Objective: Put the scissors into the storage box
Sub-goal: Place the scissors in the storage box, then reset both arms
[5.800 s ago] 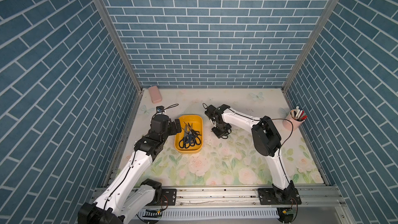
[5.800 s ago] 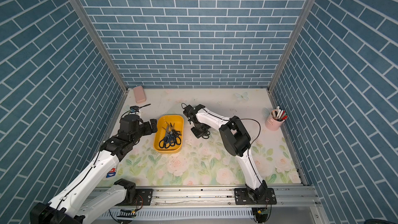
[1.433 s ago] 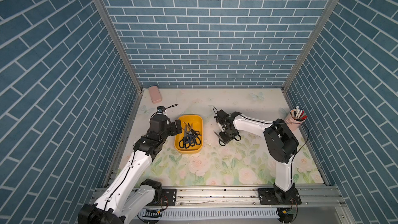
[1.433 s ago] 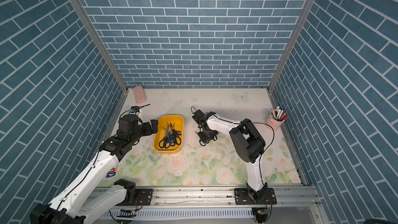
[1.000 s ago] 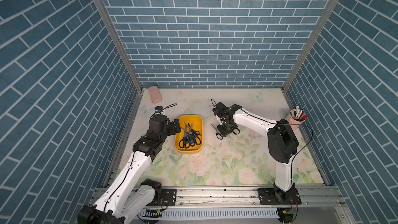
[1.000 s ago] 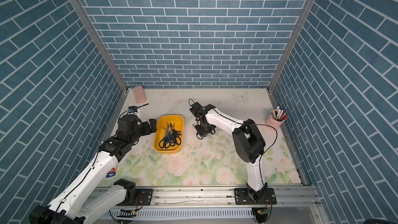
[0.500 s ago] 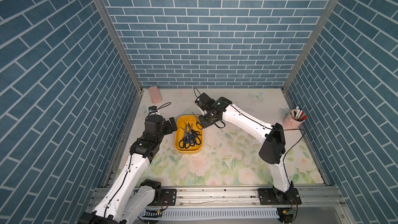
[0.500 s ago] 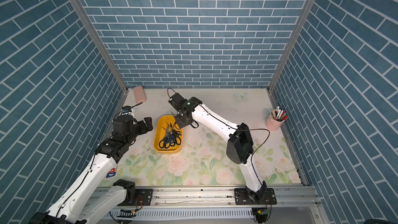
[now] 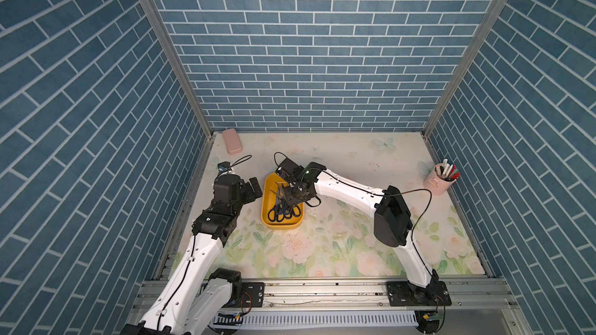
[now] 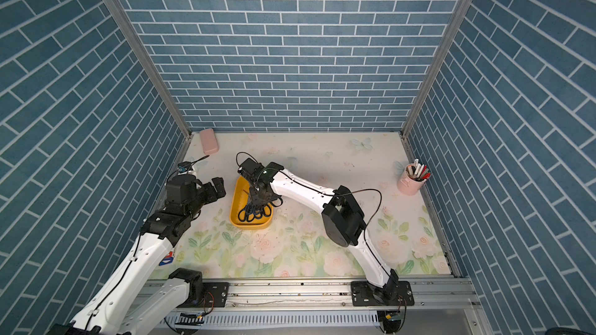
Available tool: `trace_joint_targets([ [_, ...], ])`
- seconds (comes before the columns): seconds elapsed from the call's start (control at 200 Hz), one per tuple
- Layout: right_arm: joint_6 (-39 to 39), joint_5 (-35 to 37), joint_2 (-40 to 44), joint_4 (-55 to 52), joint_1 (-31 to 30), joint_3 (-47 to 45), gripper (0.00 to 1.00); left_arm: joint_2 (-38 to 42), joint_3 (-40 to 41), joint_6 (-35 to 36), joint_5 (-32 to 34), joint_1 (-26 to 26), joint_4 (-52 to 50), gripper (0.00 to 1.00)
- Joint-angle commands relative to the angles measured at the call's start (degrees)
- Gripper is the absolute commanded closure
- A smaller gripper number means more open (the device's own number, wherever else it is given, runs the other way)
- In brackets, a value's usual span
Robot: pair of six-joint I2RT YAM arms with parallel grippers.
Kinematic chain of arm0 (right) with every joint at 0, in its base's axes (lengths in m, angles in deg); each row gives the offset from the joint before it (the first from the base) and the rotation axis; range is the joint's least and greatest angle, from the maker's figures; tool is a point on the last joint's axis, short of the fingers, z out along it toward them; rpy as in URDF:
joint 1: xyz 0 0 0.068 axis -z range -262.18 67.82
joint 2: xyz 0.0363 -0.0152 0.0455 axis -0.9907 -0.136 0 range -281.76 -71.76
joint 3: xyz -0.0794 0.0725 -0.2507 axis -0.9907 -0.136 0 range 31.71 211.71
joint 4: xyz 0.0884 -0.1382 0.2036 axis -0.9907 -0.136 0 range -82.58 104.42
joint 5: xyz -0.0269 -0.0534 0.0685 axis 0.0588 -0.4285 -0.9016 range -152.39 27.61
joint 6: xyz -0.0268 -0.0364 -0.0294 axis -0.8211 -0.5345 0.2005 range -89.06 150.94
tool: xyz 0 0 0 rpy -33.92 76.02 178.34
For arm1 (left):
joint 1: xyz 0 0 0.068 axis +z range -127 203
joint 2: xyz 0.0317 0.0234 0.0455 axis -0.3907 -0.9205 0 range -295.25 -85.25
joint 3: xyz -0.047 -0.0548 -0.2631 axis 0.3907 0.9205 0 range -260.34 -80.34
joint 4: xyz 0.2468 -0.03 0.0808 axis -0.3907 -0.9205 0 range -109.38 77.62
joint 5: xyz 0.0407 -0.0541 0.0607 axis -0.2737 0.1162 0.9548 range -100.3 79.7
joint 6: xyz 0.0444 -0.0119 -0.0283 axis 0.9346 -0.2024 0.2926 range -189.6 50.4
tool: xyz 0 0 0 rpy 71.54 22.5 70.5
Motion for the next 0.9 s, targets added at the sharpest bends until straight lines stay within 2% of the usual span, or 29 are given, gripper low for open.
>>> trace_joint_targets([
  [0.0, -1.1, 3.9, -0.2, -3.9, -0.4, 5.6, 0.46, -0.3, 1.2, -0.5, 1.1, 0.7, 2.1, 0.0],
  [0.085, -5.0, 8.6, 2.9, -5.1, 0.2, 8.0, 0.46, -1.3, 0.5, 0.6, 1.8, 1.7, 3.9, 0.0],
  [0.145, -7.9, 16.7, 9.5, -3.0, 0.9, 4.3, 0.4, -1.7, 1.5, 2.0, 6.5, 2.1, 6.7, 0.0],
  [0.205, -13.6, 25.9, 19.8, 7.8, 2.2, -9.7, 0.32, -1.3, 5.1, 3.7, 12.9, 2.1, 12.5, 0.0],
  [0.265, -21.0, 27.8, 30.9, 22.2, 6.2, -26.9, 0.2, 0.1, 10.4, 9.0, 15.3, 2.1, 21.8, 0.0],
  [0.385, -21.8, 27.1, 46.7, 39.1, 21.5, -52.6, 0.22, 1.6, 19.4, 11.9, 26.8, 2.1, 34.0, 0.0],
  [0.445, -24.9, 30.7, 53.3, 47.4, 25.8, -64.3, 0.22, 1.6, 22.8, 14.5, 28.6, 2.2, 39.6, 0.0],
  [0.5, -29.0, 34.9, 59.3, 55.5, 27.4, -73.9, 0.2, 1.0, 25.6, 13.6, 30.5, 2.2, 43.5, 0.0],
  [0.56, -32.4, 35.5, 63.6, 63.6, 29.2, -83.2, 0.19, 0.5, 29.2, 14.2, 29.9, 2.2, 49.9, 0.0],
  [0.635, -32.6, 34.6, 66.1, 69.5, 31.9, -90.3, 0.19, -1.2, 34.9, 17.1, 27.1, 2.3, 61.9, 0.0],
  [0.7, -33.1, 35.6, 66.7, 75.6, 33.4, -95.5, 0.19, -3.9, 35.9, 18.9, 24.2, 2.5, 65.5, 0.0],
  [0.775, -37.3, 34.7, 67.2, 84.6, 34.1, -101.2, 0.19, -7.7, 36.2, 19.3, 21.0, 2.5, 68.8, 0.0],
  [0.895, -40.7, 30.0, 66.9, 97.9, 37.1, -107.4, 0.19, -10.7, 37.0, 22.1, 14.4, 2.6, 75.6, 0.0],
])
